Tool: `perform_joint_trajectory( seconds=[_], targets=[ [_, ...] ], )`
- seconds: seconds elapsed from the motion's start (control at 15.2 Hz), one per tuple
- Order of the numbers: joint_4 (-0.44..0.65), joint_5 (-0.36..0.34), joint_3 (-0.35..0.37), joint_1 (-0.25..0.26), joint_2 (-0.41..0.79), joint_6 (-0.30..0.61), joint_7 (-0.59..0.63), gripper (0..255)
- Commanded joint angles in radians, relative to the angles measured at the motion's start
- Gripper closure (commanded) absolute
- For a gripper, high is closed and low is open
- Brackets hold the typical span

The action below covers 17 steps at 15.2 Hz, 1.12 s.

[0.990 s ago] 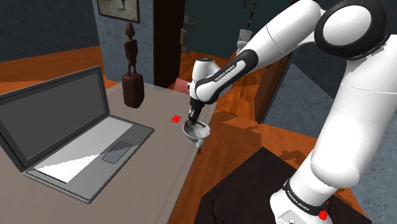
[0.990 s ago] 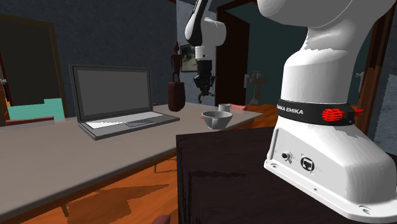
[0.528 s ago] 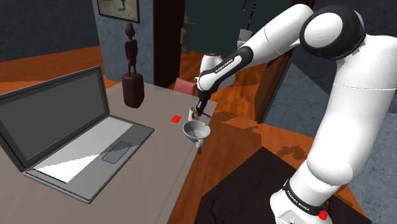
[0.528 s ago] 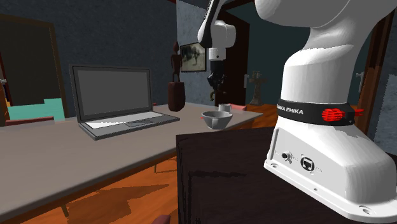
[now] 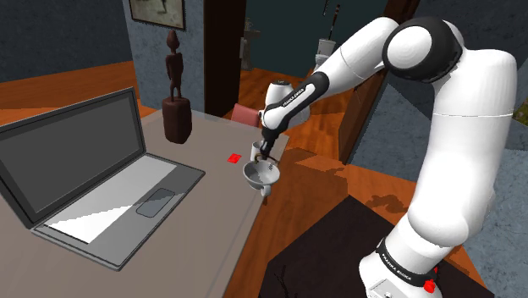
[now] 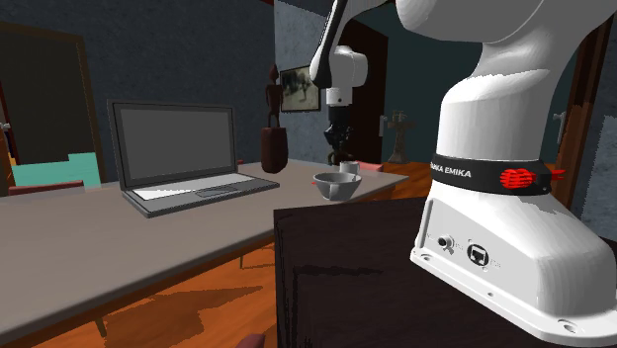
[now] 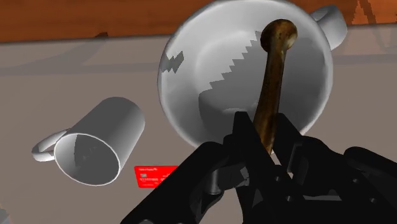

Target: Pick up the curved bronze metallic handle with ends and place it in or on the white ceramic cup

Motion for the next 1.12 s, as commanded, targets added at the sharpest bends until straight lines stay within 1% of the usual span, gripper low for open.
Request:
perform_joint_trajectory(
  seconds=[0.0, 0.53, 0.99, 1.06],
  targets=[
    [0.0, -0.004, -0.003, 0.001, 0.021, 0.021, 0.003, 255],
    [0.01, -0.021, -0.015, 0.01, 0.113, 0.103, 0.018, 255],
    [0.01, -0.021, -0.015, 0.01, 0.113, 0.103, 0.018, 255],
    [0.01, -0.021, -0.015, 0.01, 0.113, 0.103, 0.018, 0]
  ],
)
